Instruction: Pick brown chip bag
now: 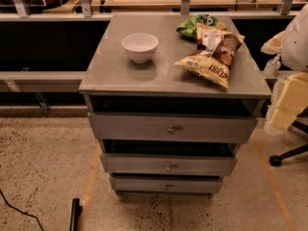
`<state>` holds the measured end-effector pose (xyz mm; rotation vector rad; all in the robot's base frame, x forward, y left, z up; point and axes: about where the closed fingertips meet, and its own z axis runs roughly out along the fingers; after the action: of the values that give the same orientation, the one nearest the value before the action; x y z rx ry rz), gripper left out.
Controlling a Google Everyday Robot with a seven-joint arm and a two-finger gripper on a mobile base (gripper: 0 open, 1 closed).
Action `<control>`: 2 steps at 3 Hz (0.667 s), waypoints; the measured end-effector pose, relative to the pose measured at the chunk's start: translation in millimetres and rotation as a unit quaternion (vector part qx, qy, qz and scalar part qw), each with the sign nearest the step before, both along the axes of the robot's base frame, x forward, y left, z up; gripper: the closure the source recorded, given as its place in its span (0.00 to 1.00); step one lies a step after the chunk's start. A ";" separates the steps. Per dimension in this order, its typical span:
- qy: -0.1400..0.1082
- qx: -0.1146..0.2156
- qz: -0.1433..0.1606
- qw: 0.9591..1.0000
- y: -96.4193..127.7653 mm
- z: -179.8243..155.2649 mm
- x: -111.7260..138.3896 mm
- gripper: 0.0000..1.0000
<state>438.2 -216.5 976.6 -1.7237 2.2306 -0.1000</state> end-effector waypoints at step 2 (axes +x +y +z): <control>-0.020 0.035 0.007 0.999 0.1 -1.1 28.3 0.00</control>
Offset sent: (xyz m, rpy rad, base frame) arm 0.0812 -0.0025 -0.0046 0.2055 -0.0998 0.0375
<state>466.4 -216.4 975.5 -1.6850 2.1679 -0.0519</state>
